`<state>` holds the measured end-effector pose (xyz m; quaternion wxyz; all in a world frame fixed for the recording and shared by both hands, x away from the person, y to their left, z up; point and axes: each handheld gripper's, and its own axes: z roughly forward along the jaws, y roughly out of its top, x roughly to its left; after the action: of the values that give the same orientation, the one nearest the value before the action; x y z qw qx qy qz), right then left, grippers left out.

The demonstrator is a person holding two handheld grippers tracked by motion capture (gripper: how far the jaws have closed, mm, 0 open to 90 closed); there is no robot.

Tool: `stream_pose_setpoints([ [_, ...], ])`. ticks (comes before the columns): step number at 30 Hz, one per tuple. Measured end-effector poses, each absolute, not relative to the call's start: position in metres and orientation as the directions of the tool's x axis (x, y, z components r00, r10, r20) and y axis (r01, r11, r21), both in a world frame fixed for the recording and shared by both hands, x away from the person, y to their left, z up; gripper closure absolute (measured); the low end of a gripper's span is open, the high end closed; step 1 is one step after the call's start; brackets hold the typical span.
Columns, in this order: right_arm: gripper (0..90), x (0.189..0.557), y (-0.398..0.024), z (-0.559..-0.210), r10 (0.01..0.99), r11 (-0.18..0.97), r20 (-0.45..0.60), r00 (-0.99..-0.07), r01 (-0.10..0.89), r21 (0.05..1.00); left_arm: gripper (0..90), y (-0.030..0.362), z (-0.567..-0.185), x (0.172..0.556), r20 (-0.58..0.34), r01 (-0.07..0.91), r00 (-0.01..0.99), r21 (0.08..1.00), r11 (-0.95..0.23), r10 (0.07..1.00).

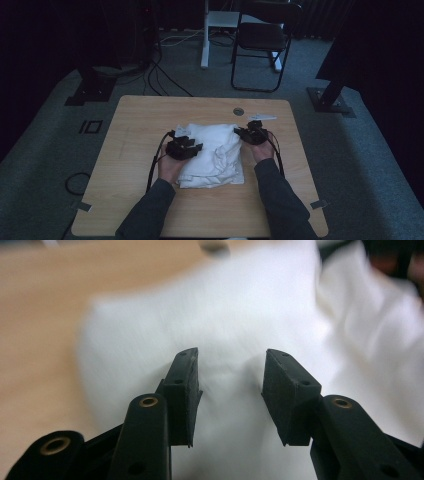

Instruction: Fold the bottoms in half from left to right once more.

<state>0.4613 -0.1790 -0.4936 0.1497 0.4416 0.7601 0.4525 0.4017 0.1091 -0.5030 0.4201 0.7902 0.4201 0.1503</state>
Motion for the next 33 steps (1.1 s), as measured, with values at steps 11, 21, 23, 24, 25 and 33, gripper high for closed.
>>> stream_pose_setpoints([
  [11, 54.1, 0.442, -0.177, -0.468, 0.828, 0.250, 0.051, -0.558, 0.450, 0.857, 59.6, 0.092, -0.533, 0.400, 0.025, 0.487, 0.595, 0.784, -0.385, 0.804],
  [21, 45.8, 0.414, -0.133, -0.465, 0.742, 0.344, -0.002, -0.671, 0.378, 0.860, 59.4, 0.092, -0.534, 0.403, 0.007, 0.492, 0.587, 0.791, -0.363, 0.810],
  [23, 45.1, 0.414, -0.128, -0.470, 0.734, 0.363, -0.005, -0.679, 0.385, 0.848, 59.4, 0.092, -0.534, 0.403, 0.009, 0.491, 0.586, 0.792, -0.364, 0.810],
  [24, 44.9, 0.415, -0.126, -0.473, 0.731, 0.372, -0.006, -0.682, 0.392, 0.841, 59.4, 0.092, -0.534, 0.403, 0.009, 0.490, 0.586, 0.792, -0.364, 0.810],
  [25, 44.7, 0.415, -0.125, -0.475, 0.731, 0.374, -0.002, -0.682, 0.399, 0.838, 59.4, 0.092, -0.534, 0.403, 0.007, 0.491, 0.587, 0.792, -0.363, 0.810],
  [33, 41.3, 0.407, -0.114, -0.488, 0.698, 0.413, 0.002, -0.716, 0.405, 0.816, 59.4, 0.094, -0.534, 0.403, -0.010, 0.496, 0.587, 0.795, -0.350, 0.809],
])
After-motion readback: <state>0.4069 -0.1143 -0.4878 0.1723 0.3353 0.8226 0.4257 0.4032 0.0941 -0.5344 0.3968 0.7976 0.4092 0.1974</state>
